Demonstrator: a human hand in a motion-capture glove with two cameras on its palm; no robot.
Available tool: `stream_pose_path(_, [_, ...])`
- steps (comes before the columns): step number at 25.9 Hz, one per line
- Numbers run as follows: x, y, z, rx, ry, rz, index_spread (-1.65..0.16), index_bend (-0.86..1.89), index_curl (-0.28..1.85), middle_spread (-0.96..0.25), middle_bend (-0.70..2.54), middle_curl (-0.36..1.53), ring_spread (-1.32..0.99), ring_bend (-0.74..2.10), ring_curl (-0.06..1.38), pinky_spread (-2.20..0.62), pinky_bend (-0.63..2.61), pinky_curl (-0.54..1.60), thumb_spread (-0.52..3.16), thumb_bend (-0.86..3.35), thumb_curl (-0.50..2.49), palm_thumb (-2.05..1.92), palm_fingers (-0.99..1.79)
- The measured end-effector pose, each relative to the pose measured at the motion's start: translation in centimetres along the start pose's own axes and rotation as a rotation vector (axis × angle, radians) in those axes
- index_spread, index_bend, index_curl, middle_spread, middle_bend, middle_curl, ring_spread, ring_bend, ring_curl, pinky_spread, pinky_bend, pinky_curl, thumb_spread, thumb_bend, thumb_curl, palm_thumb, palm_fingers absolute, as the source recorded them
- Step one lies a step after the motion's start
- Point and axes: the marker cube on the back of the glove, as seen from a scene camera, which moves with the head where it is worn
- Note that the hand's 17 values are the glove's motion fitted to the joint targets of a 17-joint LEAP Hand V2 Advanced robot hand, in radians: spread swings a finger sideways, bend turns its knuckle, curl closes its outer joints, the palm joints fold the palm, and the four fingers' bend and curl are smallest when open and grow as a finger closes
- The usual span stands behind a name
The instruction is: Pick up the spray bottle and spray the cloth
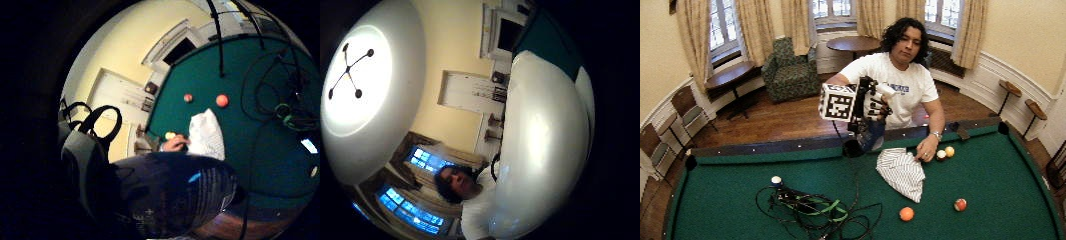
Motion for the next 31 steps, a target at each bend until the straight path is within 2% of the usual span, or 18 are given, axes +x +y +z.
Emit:
stream_pose_path(7, [2.4, -1.3, 4.4, -0.207, 0.056, 0.247, -0.27, 0.44, 0.51, -0.23, 0.67, 0.56, -0.23, 0.76, 0.48, -0.32, 0.44, 0.40, 0.44, -0.03, 0.67, 0.92, 1.40])
stream_pose_path(16, [9.6, -0.8, 11.1, -0.430, 0.232, 0.611, -0.27, 0.41, 0.53, -0.23, 0.68, 0.56, -0.23, 0.77, 0.48, -0.32, 0.45, 0.40, 0.44, -0.03, 0.71, 0.93, 1.39])
stream_pose_path(26, [17.6, 2.1, 16.6, -0.688, 0.430, 0.921, -0.27, 0.39, 0.55, -0.23, 0.68, 0.56, -0.23, 0.77, 0.48, -0.31, 0.45, 0.41, 0.44, -0.03, 0.74, 0.93, 1.39])
stream_pose_path(31, [20.3, 3.2, 18.1, -0.789, 0.520, 1.016, -0.28, 0.38, 0.56, -0.23, 0.68, 0.56, -0.23, 0.77, 0.48, -0.31, 0.45, 0.41, 0.44, -0.03, 0.75, 0.93, 1.39])
